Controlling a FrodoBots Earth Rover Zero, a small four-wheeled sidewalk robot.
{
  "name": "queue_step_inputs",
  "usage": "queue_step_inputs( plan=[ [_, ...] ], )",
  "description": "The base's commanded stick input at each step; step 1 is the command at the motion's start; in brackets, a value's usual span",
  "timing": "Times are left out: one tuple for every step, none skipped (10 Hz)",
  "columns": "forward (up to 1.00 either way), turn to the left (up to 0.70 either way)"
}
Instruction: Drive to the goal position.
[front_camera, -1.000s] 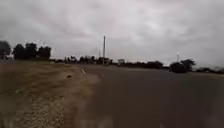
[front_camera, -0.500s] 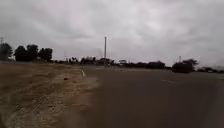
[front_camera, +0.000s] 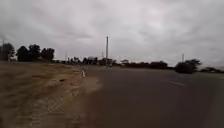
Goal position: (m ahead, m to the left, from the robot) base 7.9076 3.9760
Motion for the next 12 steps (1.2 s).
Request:
queue_step_inputs(
  plan=[
    [0.85, 0.0],
    [0.85, 0.0],
    [0.85, 0.0],
    [0.85, 0.0],
    [0.85, 0.0],
    [0.85, 0.0],
    [0.85, 0.0],
    [0.85, 0.0],
    [0.85, 0.0],
    [0.85, 0.0],
    [0.85, 0.0],
    [0.85, 0.0]
  ],
)
